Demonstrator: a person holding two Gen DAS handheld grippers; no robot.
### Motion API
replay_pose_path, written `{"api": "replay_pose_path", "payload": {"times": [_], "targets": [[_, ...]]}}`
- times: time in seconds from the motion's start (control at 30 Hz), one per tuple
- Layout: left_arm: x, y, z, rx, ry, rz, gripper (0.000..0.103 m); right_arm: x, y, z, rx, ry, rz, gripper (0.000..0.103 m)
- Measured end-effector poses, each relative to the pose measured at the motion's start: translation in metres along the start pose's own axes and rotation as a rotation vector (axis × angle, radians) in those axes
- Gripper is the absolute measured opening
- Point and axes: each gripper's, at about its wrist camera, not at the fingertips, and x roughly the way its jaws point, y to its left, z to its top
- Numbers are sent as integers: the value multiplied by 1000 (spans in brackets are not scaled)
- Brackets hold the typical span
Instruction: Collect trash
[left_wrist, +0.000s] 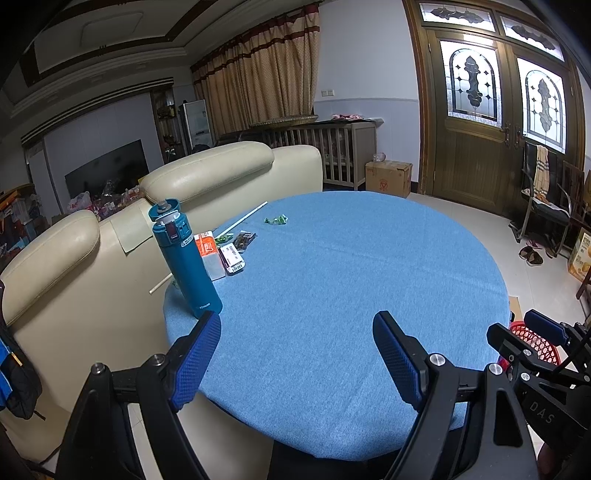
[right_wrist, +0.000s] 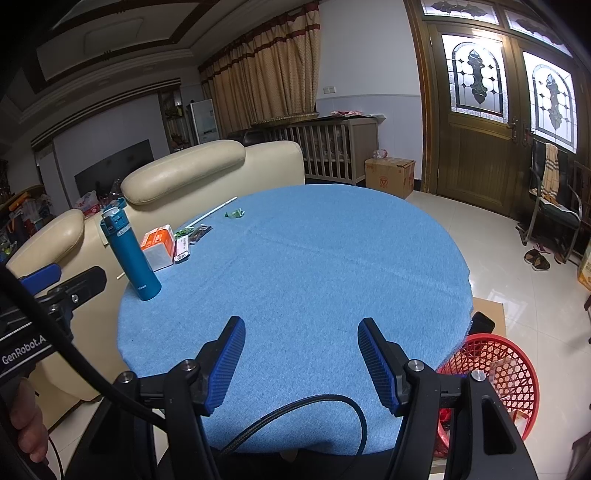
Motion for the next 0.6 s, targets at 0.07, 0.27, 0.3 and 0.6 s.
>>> {"api": "replay_pose_path", "payload": {"times": [0.07,0.27,0.3,0.6], "targets": [[1,0,0,1,2,0,85,0,0,0,1,1,0,67],[2,0,-2,0,4,0,85,1,-1,-1,3,1,-4,67],[2,0,-2,0,4,-2,85,1,-1,-1,3,1,-4,67],[2,1,-3,-1,6,-4,85,1,-1,-2,2,4,-5,67]]}}
